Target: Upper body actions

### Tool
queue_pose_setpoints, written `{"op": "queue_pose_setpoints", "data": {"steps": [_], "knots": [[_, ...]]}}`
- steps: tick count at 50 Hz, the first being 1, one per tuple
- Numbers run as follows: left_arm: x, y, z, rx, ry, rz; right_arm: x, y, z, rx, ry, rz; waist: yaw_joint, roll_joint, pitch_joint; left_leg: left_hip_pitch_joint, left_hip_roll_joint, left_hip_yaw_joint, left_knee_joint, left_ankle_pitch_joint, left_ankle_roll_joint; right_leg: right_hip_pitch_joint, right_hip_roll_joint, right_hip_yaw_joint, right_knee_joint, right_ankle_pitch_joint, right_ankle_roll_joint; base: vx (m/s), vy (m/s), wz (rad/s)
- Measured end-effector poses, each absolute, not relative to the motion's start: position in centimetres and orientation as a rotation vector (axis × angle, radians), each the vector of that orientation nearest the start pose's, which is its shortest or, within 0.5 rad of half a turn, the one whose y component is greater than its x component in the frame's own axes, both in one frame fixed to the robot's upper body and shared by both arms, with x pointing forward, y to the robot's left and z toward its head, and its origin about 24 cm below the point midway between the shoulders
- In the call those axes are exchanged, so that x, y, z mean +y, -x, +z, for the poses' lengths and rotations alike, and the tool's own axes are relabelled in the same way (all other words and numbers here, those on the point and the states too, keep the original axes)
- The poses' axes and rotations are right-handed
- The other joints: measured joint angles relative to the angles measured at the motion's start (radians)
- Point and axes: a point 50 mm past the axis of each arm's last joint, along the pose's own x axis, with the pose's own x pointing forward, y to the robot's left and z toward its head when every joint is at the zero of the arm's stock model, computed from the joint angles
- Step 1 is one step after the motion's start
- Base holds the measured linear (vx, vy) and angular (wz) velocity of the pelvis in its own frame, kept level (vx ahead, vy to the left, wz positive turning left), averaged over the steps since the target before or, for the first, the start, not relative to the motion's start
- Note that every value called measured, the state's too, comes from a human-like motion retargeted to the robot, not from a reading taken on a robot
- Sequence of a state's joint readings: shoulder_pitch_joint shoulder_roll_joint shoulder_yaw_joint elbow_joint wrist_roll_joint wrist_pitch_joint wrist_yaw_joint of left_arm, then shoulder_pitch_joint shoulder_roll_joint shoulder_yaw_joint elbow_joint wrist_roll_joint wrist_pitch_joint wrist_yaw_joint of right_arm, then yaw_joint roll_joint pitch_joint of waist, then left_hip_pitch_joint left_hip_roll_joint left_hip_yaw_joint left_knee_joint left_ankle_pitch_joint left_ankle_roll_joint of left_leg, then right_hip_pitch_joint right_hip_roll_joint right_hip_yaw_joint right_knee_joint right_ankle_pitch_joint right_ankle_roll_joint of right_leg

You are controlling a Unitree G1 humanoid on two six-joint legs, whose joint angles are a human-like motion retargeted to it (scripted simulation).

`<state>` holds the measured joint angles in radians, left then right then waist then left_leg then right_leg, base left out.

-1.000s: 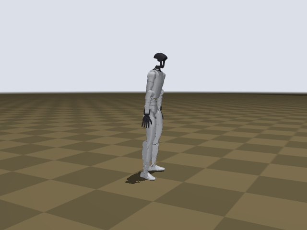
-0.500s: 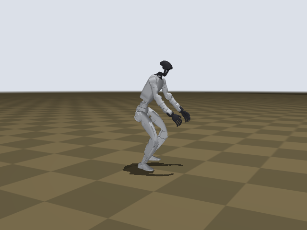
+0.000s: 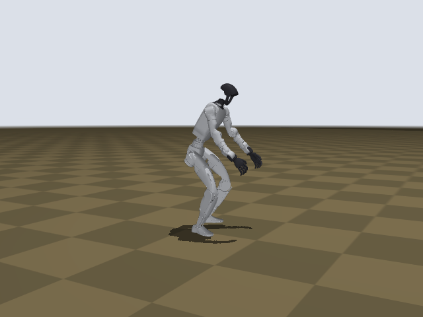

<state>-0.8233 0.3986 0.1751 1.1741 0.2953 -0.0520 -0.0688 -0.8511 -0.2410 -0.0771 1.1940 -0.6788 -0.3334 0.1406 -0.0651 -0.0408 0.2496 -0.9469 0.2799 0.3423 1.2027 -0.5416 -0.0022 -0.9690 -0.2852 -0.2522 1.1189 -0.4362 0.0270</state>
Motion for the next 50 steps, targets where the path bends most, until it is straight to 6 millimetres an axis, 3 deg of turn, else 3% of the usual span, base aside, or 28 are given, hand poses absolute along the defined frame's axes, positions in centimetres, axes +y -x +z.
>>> {"op": "queue_pose_setpoints", "data": {"steps": [4, 7, 10, 14, 17, 20, 22, 24, 27, 30, 33, 38, 43, 50], "knots": [[26.5, -33.9, 1.5, 0.47, -0.486, 0.077, -17.9, -34.9, 1.0, 0.256, 0.863, 0.37, -0.002, 0.006, -0.012, 0.175, -0.043, 0.004, -0.304, 0.15, -0.027, 0.21, 0.016, -0.038, -0.3, 0.125, 0.03, 0.1, -0.05, 0.11], [26.1, -29.9, -3.8, 0.649, -0.476, 0.037, -19.5, -30.9, -3.9, 0.428, 0.846, 0.351, 0.008, 0.011, -0.025, 0.34, -0.09, 0.014, -0.587, 0.29, -0.043, 0.388, 0.037, -0.08, -0.571, 0.248, 0.046, 0.12, -0.06, 0.12], [25.1, -24.4, -9.1, 0.854, -0.402, 0.008, -20.9, -26.0, -8.4, 0.611, 0.779, 0.331, 0.019, 0.024, -0.027, 0.512, -0.13, 0.015, -0.853, 0.417, -0.057, 0.57, 0.065, -0.137, -0.817, 0.359, 0.063, 0.17, -0.04, 0.1], [23.9, -14.6, -14.7, 1.151, -0.235, 0.03, -21.5, -17.8, -13.5, 0.901, 0.674, 0.323, 0.02, 0.024, -0.03, 0.723, -0.167, 0.022, -1.083, 0.508, -0.063, 0.777, 0.104, -0.158, -1.027, 0.44, 0.078, 0.3, -0.03, 0.03], [22.7, -6.0, -17.0, 1.402, -0.057, 0.127, -21.9, -10.8, -16.0, 1.142, 0.638, 0.355, -0.029, 0.022, -0.079, 0.821, -0.193, 0.016, -1.195, 0.551, -0.057, 0.873, 0.129, -0.192, -1.135, 0.485, 0.075, 0.46, 0.03, 0.13], [20.4, 0.8, -17.6, 1.635, 0.13, 0.224, -22.8, -4.2, -16.9, 1.414, 0.611, 0.371, -0.051, 0.022, -0.155, 0.838, -0.213, 0.025, -1.243, 0.563, -0.061, 0.872, 0.133, -0.243, -1.139, 0.471, 0.071, 0.25, 0.06, -0.04], [19.0, 3.2, -17.5, 1.73, 0.237, 0.288, -23.3, -1.0, -17.0, 1.564, 0.555, 0.325, -0.033, 0.025, -0.162, 0.821, -0.192, 0.029, -1.208, 0.546, -0.07, 0.837, 0.117, -0.167, -1.099, 0.458, 0.079, 0.04, 0.01, -0.08], [18.2, 4.3, -17.4, 1.749, 0.326, 0.35, -23.5, 0.9, -16.9, 1.636, 0.487, 0.259, -0.032, 0.023, -0.131, 0.83, -0.193, 0.024, -1.194, 0.541, -0.066, 0.86, 0.119, -0.2, -1.103, 0.46, 0.076, -0.07, -0.02, 0.06], [18.3, 4.8, -17.5, 1.715, 0.393, 0.399, -23.6, 2.2, -16.8, 1.657, 0.435, 0.181, -0.028, 0.021, -0.112, 0.858, -0.195, 0.033, -1.201, 0.538, -0.061, 0.886, 0.125, -0.216, -1.113, 0.464, 0.077, 0.02, 0.0, -0.07], [18.6, 4.9, -17.5, 1.692, 0.372, 0.375, -23.5, 2.7, -16.8, 1.657, 0.443, 0.17, -0.032, 0.023, -0.145, 0.852, -0.192, 0.031, -1.202, 0.539, -0.066, 0.876, 0.122, -0.202, -1.111, 0.462, 0.079, 0.12, 0.01, -0.02], [19.6, 3.4, -17.7, 1.634, 0.315, 0.355, -23.4, 0.9, -17.0, 1.595, 0.467, 0.202, -0.03, 0.023, -0.146, 0.852, -0.192, 0.031, -1.2, 0.541, -0.063, 0.877, 0.125, -0.202, -1.109, 0.461, 0.078, 0.0, 0.0, 0.0], [21.2, -1.4, -17.6, 1.523, 0.216, 0.28, -22.8, -4.8, -16.9, 1.422, 0.53, 0.272, -0.039, 0.031, -0.119, 0.859, -0.188, 0.025, -1.193, 0.545, -0.056, 0.88, 0.126, -0.204, -1.078, 0.444, 0.075, -0.07, 0.01, 0.04], [22.2, -8.0, -16.8, 1.379, 0.086, 0.179, -20.8, -11.7, -16.1, 1.219, 0.554, 0.361, -0.031, 0.031, -0.093, 0.847, -0.179, 0.026, -1.162, 0.537, -0.055, 0.853, 0.124, -0.188, -1.017, 0.418, 0.064, -0.09, 0.0, -0.03], [22.4, -18.6, -13.4, 1.132, -0.076, 0.065, -17.4, -22.0, -12.2, 0.923, 0.538, 0.408, -0.026, 0.027, -0.042, 0.686, -0.139, -0.01, -0.956, 0.462, -0.063, 0.725, 0.092, -0.17, -0.866, 0.361, 0.061, -0.22, -0.03, 0.12]]}}
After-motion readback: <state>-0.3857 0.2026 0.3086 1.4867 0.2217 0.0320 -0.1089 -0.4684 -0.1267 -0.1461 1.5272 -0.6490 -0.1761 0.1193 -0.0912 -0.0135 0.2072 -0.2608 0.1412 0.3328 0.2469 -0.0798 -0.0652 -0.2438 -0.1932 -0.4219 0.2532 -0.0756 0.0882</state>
